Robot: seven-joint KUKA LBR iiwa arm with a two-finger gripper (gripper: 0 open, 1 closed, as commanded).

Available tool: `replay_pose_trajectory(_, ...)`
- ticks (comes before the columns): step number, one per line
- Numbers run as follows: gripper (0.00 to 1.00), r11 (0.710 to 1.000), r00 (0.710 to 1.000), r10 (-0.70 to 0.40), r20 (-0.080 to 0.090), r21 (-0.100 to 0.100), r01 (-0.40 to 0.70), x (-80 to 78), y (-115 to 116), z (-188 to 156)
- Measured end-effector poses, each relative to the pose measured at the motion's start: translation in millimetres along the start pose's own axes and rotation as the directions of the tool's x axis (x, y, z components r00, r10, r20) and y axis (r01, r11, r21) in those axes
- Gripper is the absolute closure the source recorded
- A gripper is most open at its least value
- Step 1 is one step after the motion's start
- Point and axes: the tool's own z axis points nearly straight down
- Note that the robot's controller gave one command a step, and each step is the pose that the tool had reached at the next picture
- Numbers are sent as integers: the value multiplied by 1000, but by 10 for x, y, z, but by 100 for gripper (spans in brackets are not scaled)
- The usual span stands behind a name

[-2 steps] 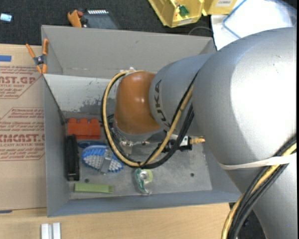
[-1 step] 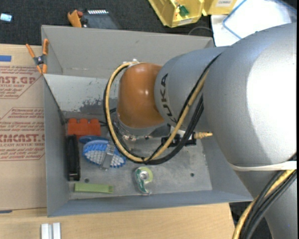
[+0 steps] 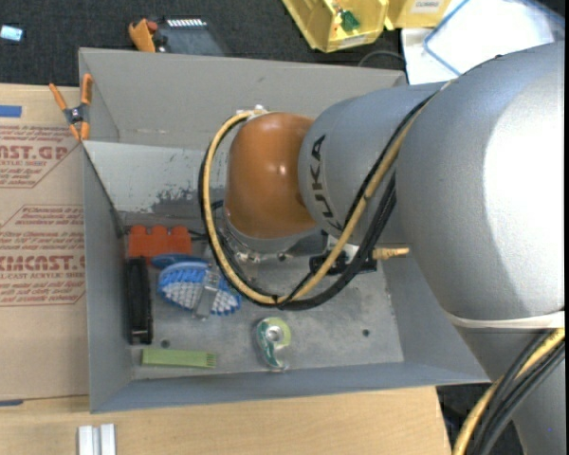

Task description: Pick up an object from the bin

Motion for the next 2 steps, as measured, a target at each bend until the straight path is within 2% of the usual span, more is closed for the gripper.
replay_pose_trajectory(2,100,1000,1000,-1,-6,3,1,9,2,-449)
